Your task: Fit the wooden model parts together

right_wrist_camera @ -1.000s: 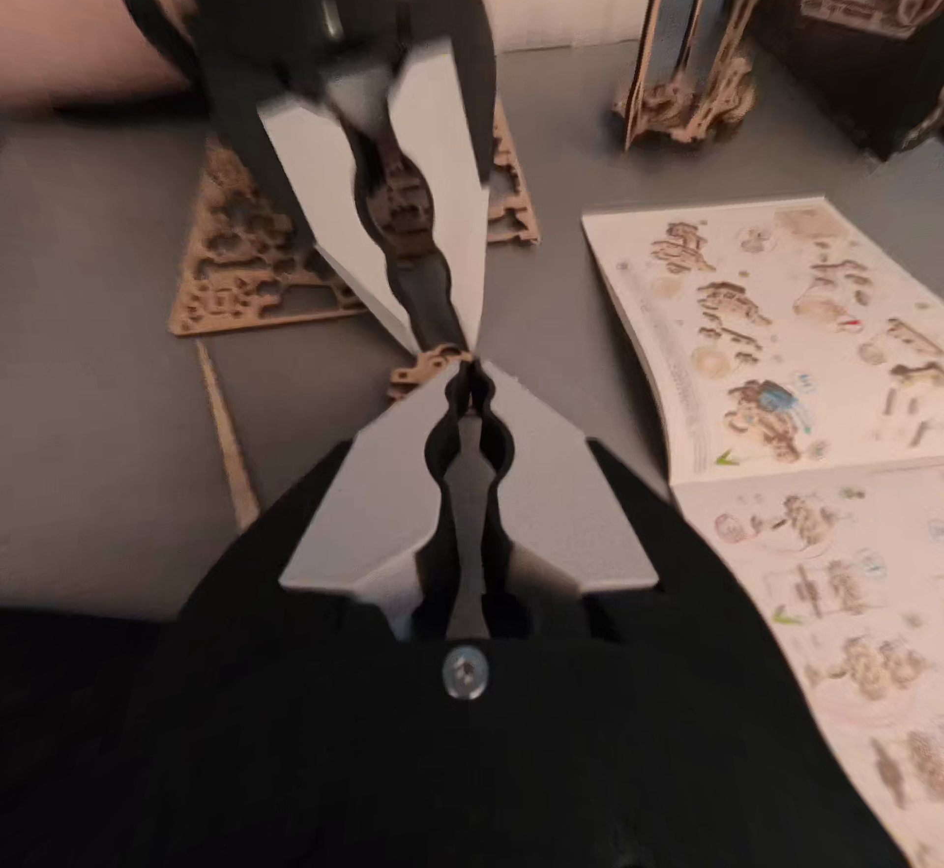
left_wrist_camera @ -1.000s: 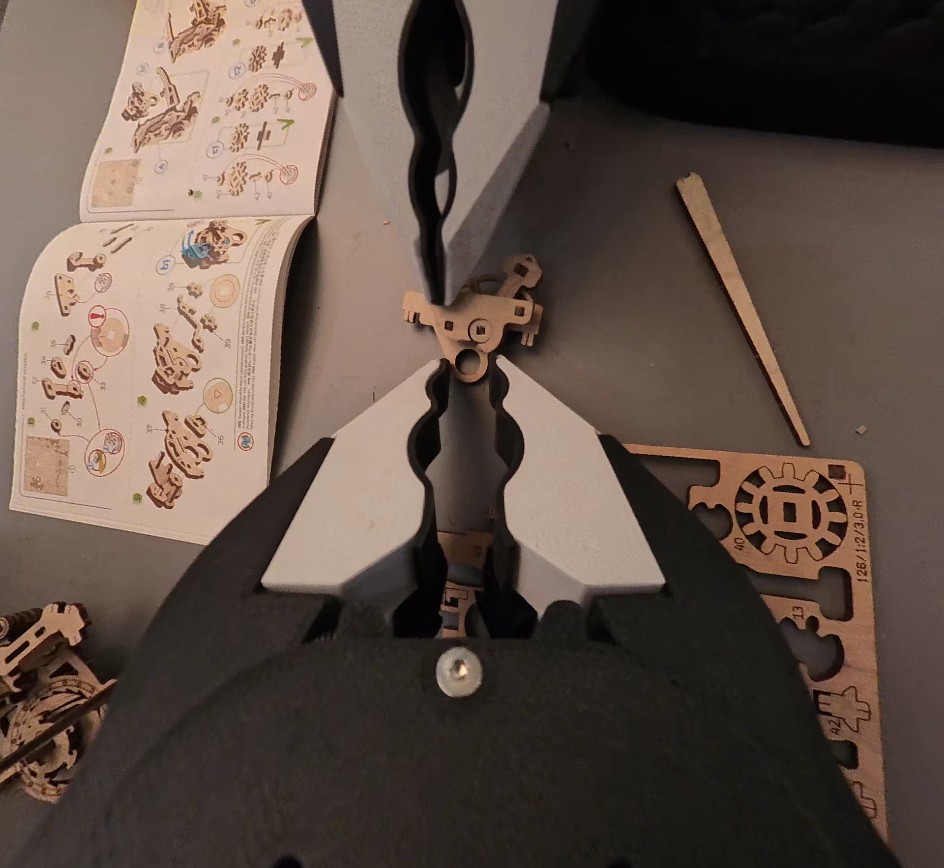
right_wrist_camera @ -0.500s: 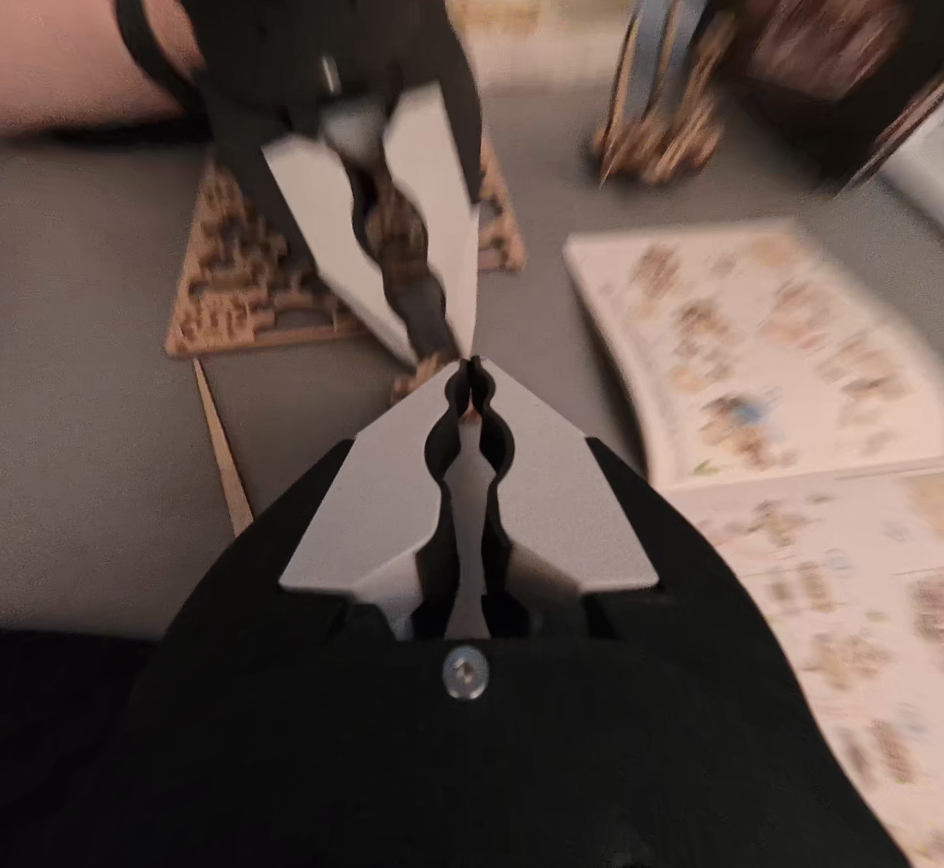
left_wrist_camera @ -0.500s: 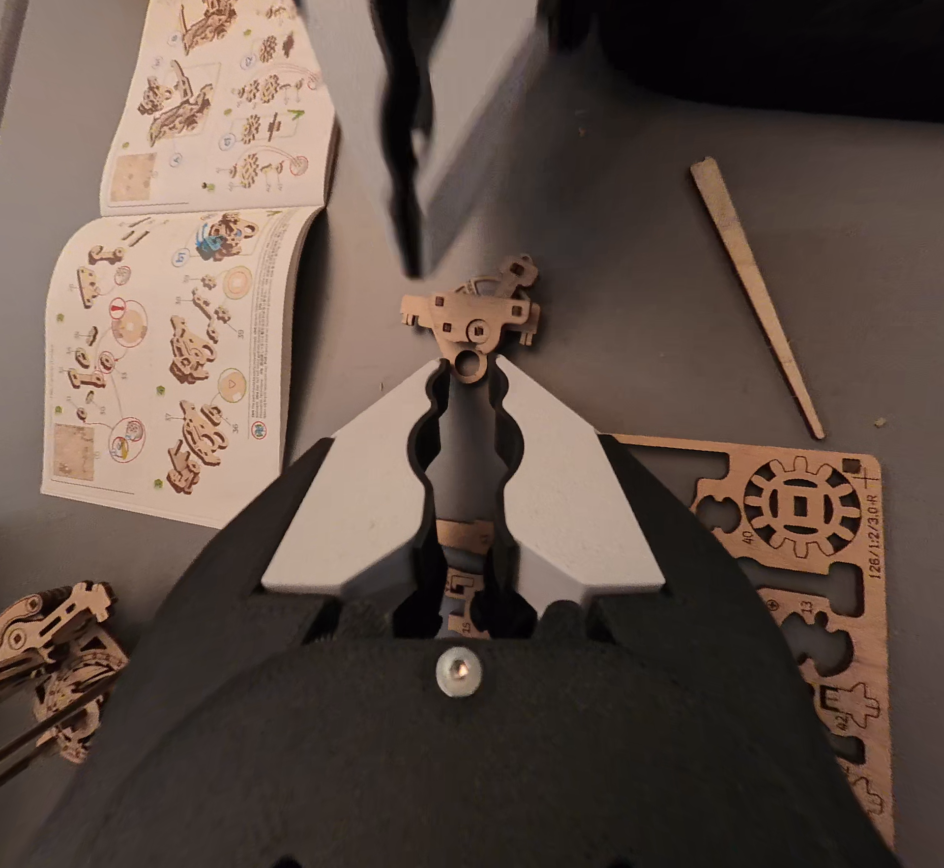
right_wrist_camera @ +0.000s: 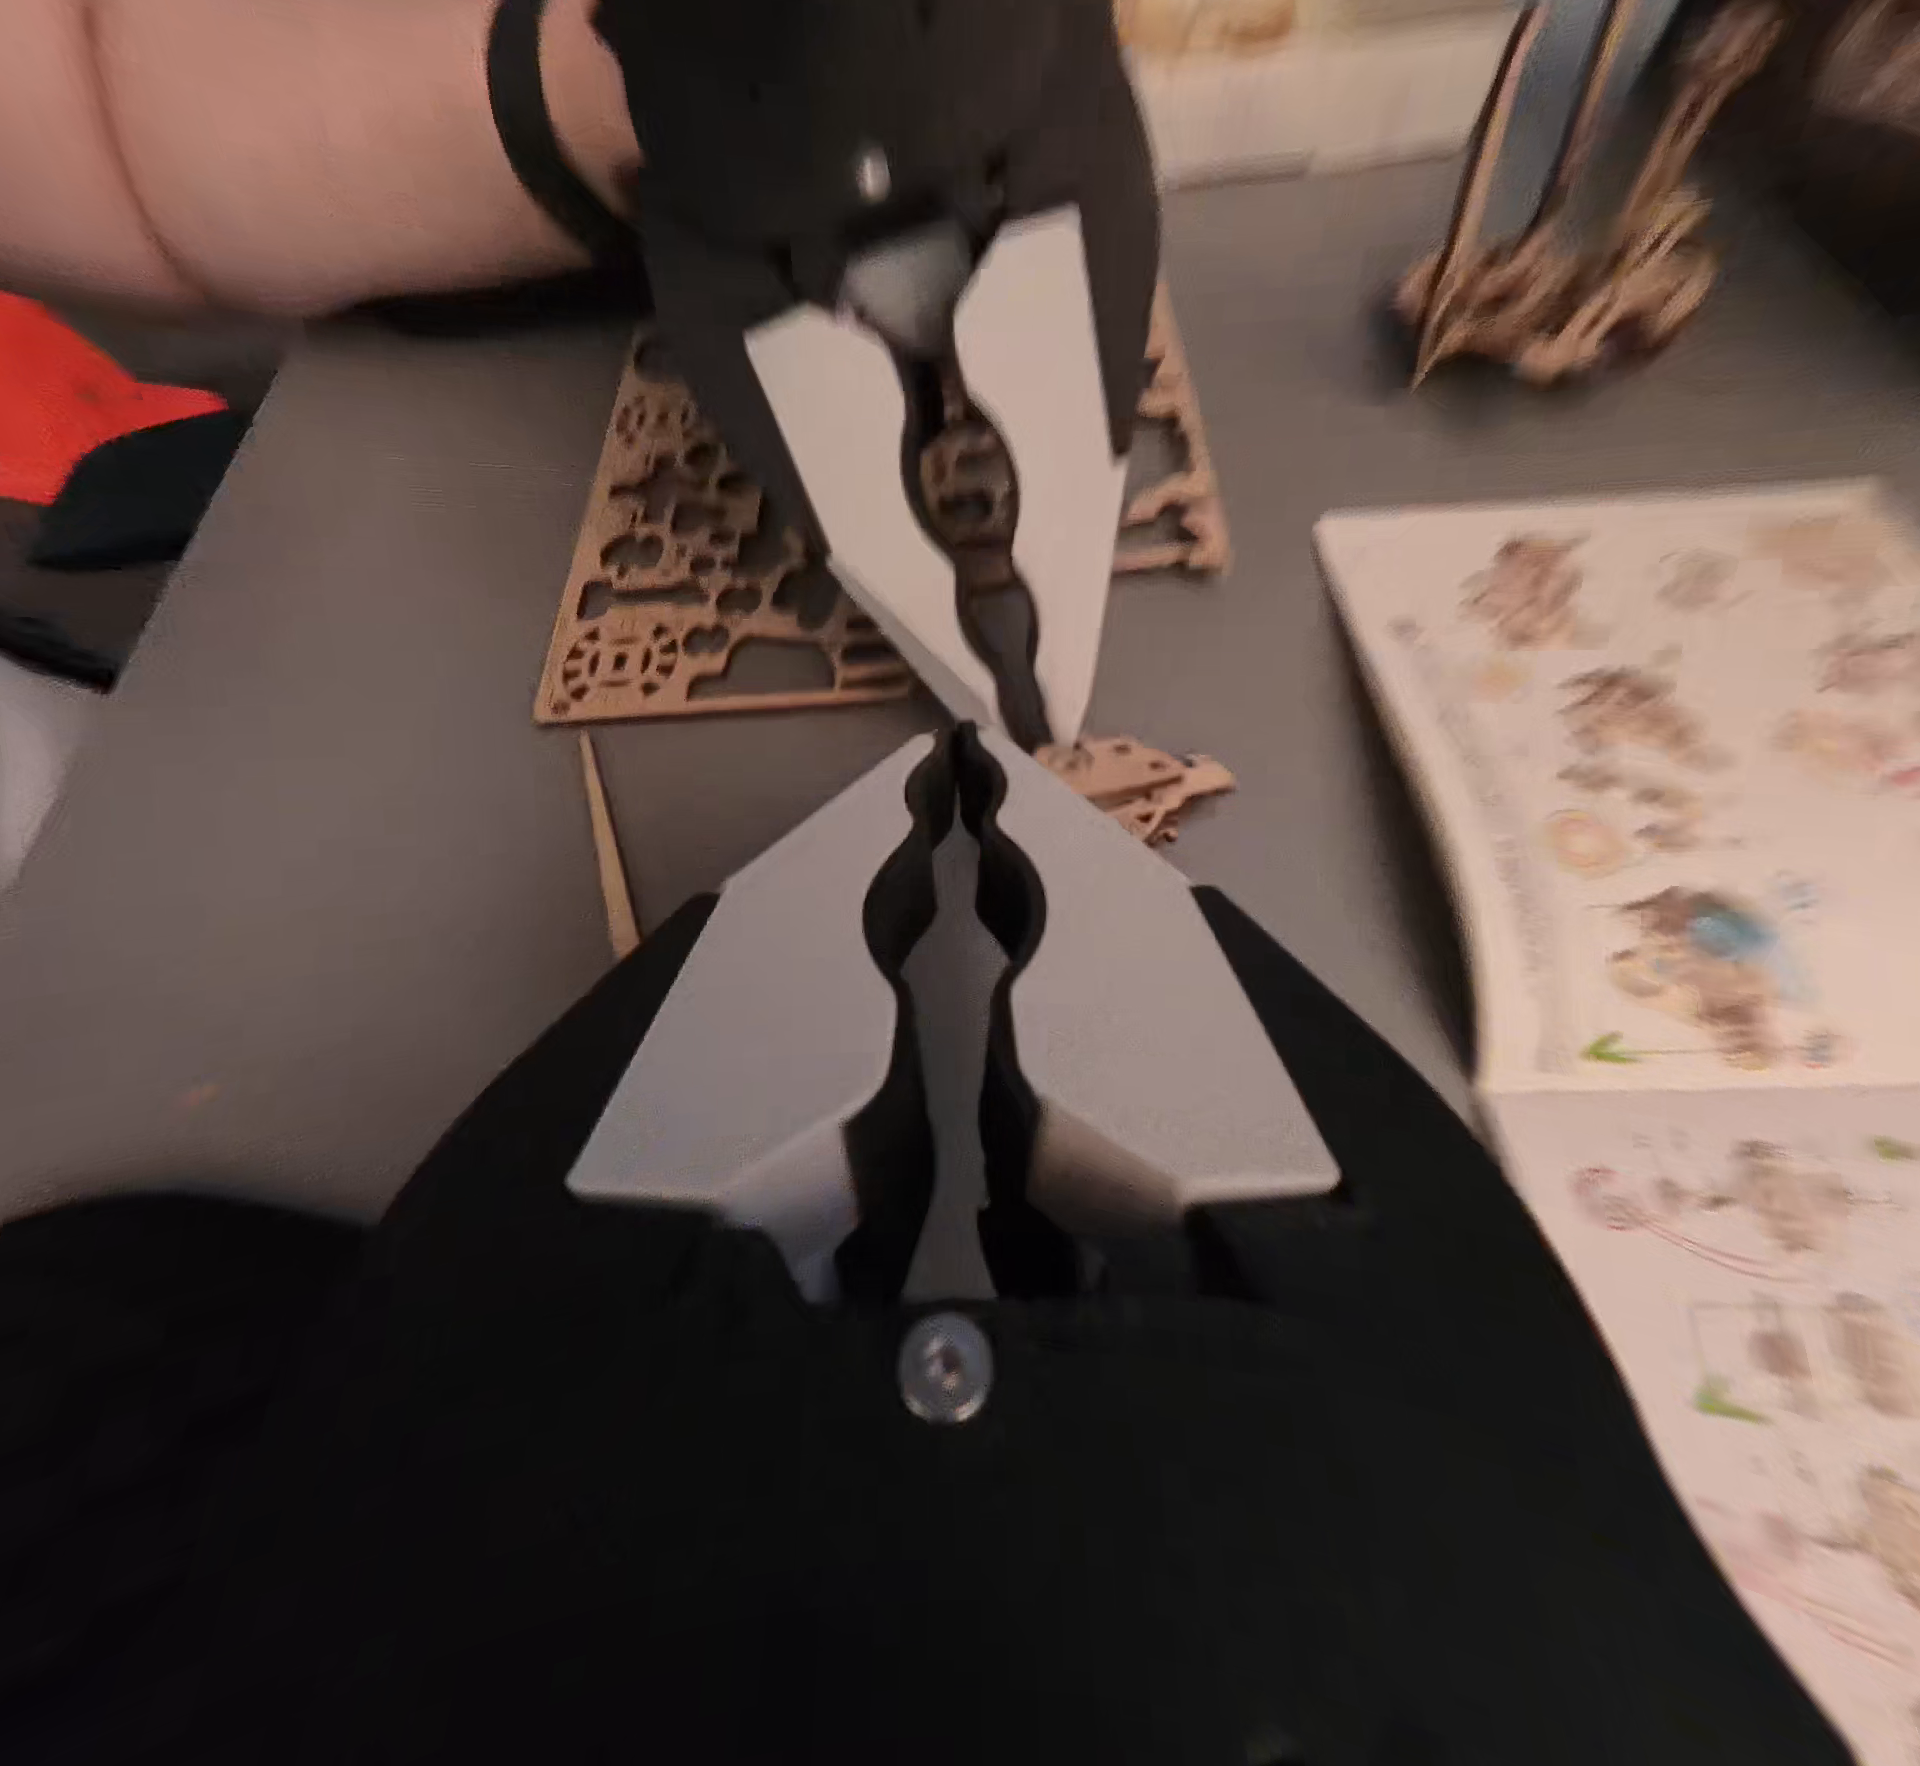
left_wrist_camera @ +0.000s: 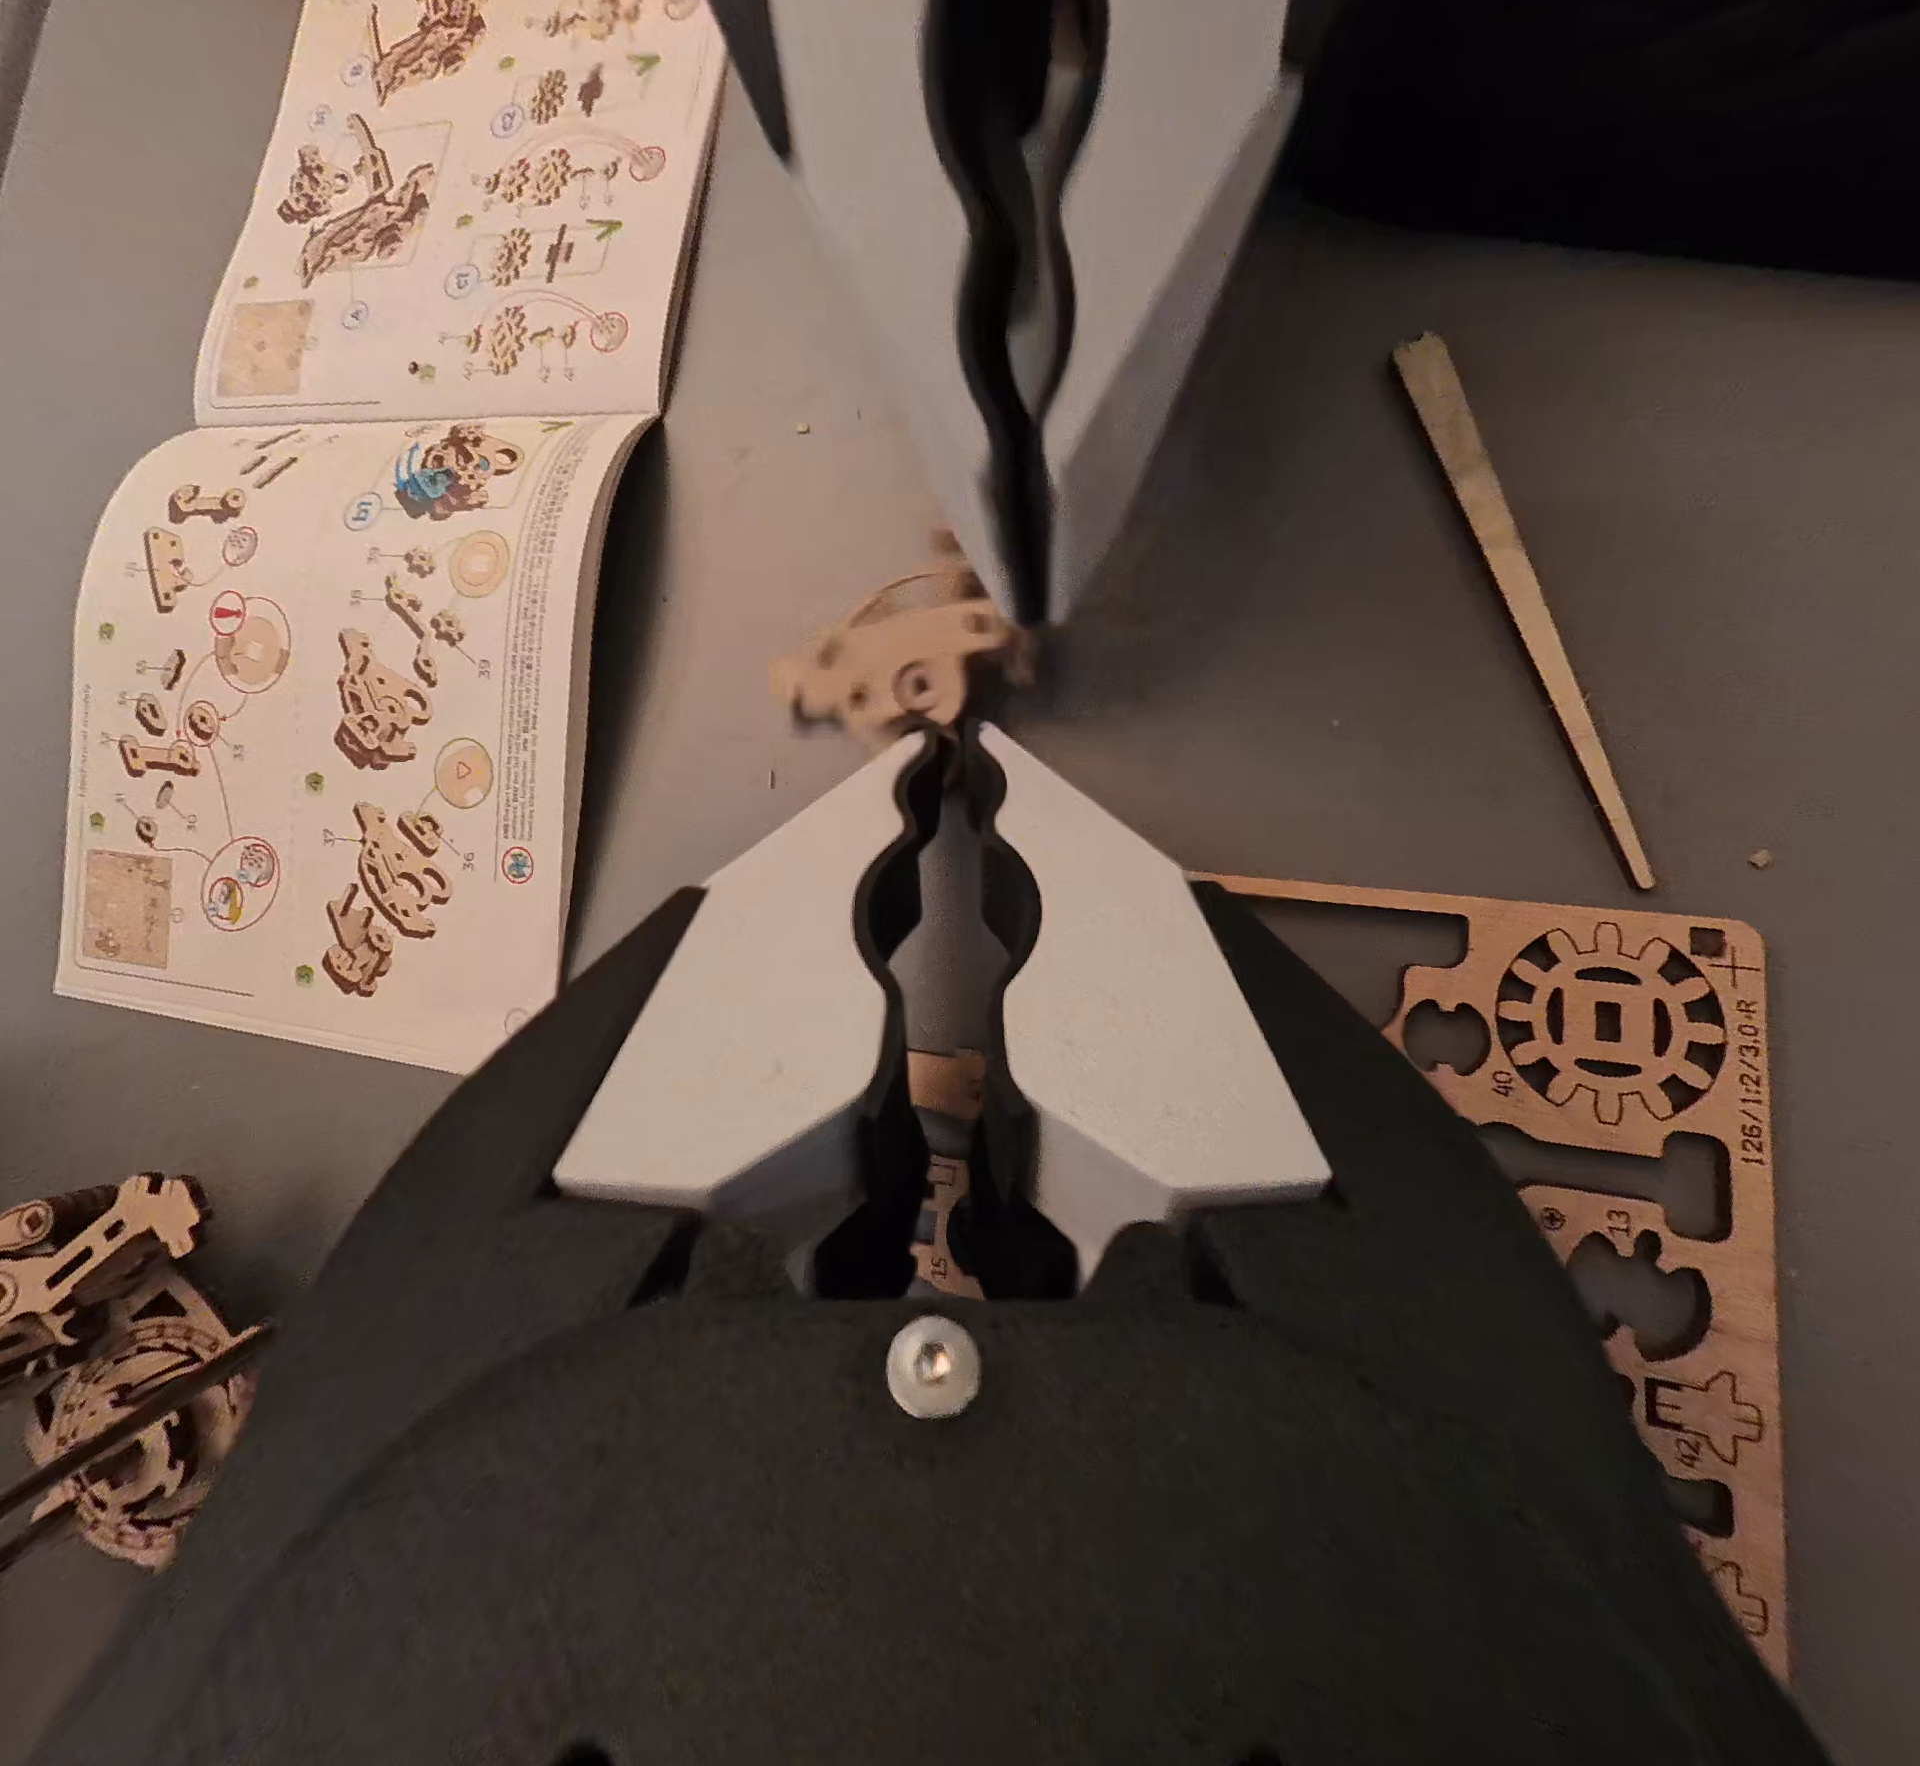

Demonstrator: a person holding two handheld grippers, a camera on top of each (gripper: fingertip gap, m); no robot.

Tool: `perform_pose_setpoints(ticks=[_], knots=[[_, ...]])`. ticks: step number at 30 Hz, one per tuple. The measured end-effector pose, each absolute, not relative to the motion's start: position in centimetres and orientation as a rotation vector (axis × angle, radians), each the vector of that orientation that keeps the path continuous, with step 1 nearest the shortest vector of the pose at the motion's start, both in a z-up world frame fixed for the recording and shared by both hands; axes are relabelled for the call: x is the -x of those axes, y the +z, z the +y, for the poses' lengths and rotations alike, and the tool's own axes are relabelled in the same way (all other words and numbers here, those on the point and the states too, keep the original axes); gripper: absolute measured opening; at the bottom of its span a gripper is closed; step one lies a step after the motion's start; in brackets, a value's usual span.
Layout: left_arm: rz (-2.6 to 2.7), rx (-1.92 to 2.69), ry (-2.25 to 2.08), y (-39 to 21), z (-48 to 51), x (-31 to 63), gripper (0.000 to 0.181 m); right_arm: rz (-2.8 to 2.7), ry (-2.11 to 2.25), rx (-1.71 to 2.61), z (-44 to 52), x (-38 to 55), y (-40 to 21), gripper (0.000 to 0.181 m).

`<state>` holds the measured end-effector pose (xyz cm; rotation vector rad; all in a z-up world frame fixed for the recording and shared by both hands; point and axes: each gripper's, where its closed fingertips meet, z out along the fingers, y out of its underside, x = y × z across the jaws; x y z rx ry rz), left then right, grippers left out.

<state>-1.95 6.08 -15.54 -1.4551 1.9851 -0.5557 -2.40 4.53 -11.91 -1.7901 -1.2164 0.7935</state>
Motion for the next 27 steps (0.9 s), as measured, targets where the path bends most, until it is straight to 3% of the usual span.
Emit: perform_pose_setpoints(ticks=[4,9,14,17,19,27], knots=[[1.995,1.441,-0.538,-15.7,6.0,2.2,0.002,-1.273,0.745,1.806,4.2,2.2,-13.5,0.0],[1.96,1.448,-0.56,-15.2,6.2,2.2,0.005,-1.127,0.715,1.674,6.0,1.3,-9.3,0.0],[1.933,1.502,-0.622,-15.1,6.3,2.4,0.011,-1.239,0.696,1.856,5.9,1.3,-14.0,0.0],[1.923,1.506,-0.593,-15.4,6.7,2.4,0.013,-1.22,0.703,1.731,5.3,2.1,-11.2,0.0],[1.908,1.51,-0.602,-15.1,6.9,2.4,0.014,-1.268,0.68,1.86,5.4,1.4,-14.3,0.005],[1.847,1.508,-0.641,-14.3,8.1,2.4,0.036,-1.191,0.735,1.767,5.6,1.8,-11.4,0.0]])
